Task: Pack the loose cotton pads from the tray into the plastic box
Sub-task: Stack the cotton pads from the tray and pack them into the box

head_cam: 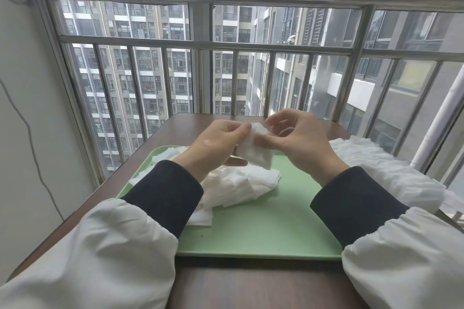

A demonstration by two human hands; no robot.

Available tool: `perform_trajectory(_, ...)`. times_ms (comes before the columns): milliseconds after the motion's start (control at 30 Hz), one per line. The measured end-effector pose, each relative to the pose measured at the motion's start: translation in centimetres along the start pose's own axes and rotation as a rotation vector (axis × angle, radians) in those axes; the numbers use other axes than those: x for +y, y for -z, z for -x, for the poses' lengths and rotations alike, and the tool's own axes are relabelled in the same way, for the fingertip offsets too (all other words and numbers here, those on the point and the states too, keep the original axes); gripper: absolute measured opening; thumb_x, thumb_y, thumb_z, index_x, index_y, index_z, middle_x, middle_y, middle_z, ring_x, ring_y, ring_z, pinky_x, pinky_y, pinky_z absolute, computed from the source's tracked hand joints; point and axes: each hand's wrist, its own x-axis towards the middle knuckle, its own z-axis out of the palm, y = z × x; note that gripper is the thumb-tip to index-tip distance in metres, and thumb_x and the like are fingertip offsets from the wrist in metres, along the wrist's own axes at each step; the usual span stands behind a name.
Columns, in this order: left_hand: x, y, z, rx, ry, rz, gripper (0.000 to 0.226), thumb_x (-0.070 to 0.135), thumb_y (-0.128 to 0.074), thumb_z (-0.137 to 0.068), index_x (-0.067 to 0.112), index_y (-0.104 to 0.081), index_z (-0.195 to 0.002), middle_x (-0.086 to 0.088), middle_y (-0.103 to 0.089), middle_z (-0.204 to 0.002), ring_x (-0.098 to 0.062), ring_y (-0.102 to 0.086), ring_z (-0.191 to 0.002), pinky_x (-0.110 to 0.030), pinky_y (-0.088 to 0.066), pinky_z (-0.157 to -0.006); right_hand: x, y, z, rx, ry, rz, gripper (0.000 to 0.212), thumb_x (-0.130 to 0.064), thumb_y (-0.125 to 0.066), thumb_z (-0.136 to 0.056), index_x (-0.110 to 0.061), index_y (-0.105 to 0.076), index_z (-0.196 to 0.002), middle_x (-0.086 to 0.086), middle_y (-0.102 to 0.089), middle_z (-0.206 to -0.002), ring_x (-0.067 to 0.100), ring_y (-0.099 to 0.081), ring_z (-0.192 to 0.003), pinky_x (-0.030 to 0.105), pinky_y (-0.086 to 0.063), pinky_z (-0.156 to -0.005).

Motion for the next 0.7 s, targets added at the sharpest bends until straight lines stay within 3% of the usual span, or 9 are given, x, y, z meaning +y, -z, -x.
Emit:
perform_trajectory(100,0.2,0.0,0.0,-0.035,-0.031,0.005,0.038,0.056,-0.067,-0.089,0.020,-0.076,-0.100,-0.006,-0.078,-0.098,-0.021,-0.075,-0.093,-0.034,-0.062,-0.076,0.1,-0.2,-0.2,0.031,0.032,0.098,0.039,-0.037,-0.091,-0.067,-0.026,-0.071,-0.098,-0.006,-0.063,-0.092,0.006,-0.056,-0.074,0.008,-0.042,-0.060)
perform_trajectory(233,0.2,-0.1,-0.2,-0.047,-0.153,-0.096,0.031,0.022,-0.085,-0.079,0.017,-0.071,-0.106,-0.002,-0.077,-0.099,-0.020,-0.075,-0.093,-0.033,-0.062,-0.077,-1.0,0.1,-0.2,-0.002,0.044,0.111,0.044,-0.033,-0.085,-0.077,-0.025,-0.068,-0.116,-0.009,-0.067,-0.107,0.007,-0.064,-0.092,0.015,-0.051,-0.074)
perform_trajectory(333,1.0,-0.1,-0.2,-0.027,-0.225,-0.126,0.031,0.025,-0.087,-0.076,0.021,-0.070,-0.102,0.000,-0.077,-0.098,-0.018,-0.074,-0.093,-0.035,-0.061,-0.081,-2.5,1.0,0.1,-0.044,0.016,0.113,0.036,-0.035,-0.084,-0.079,-0.024,-0.070,-0.110,-0.011,-0.070,-0.095,0.000,-0.067,-0.083,0.016,-0.055,-0.069)
perform_trajectory(433,2.1,-0.2,0.0,0.033,-0.266,-0.175,0.038,0.031,-0.091,-0.069,0.026,-0.068,-0.099,0.002,-0.077,-0.097,-0.017,-0.074,-0.091,-0.037,-0.061,-0.086,-4.3,2.7,0.1,-0.066,0.038,0.202,0.023,-0.031,-0.084,-0.079,-0.018,-0.073,-0.094,-0.010,-0.069,-0.079,-0.002,-0.062,-0.066,0.007,-0.045,-0.054)
perform_trajectory(600,4.8,-2.4,0.9,-0.046,-0.281,-0.141,0.042,0.019,-0.091,-0.069,0.017,-0.063,-0.100,-0.006,-0.077,-0.098,-0.021,-0.076,-0.088,-0.038,-0.063,-0.076,-7.1,8.4,0.7,-0.377,-0.082,0.258,0.014,-0.025,-0.080,-0.085,-0.017,-0.072,-0.093,0.002,-0.074,-0.086,0.010,-0.067,-0.074,0.024,-0.057,-0.066)
perform_trajectory(700,5.7,-4.5,1.3,-0.096,-0.236,-0.059,0.028,0.011,-0.081,-0.080,0.014,-0.061,-0.099,-0.009,-0.078,-0.090,-0.023,-0.077,-0.079,-0.034,-0.063,-0.069,-7.4,12.1,1.1,-0.443,-0.109,0.295,0.016,-0.024,-0.075,-0.089,-0.015,-0.069,-0.101,0.003,-0.074,-0.095,0.011,-0.070,-0.082,0.022,-0.055,-0.068)
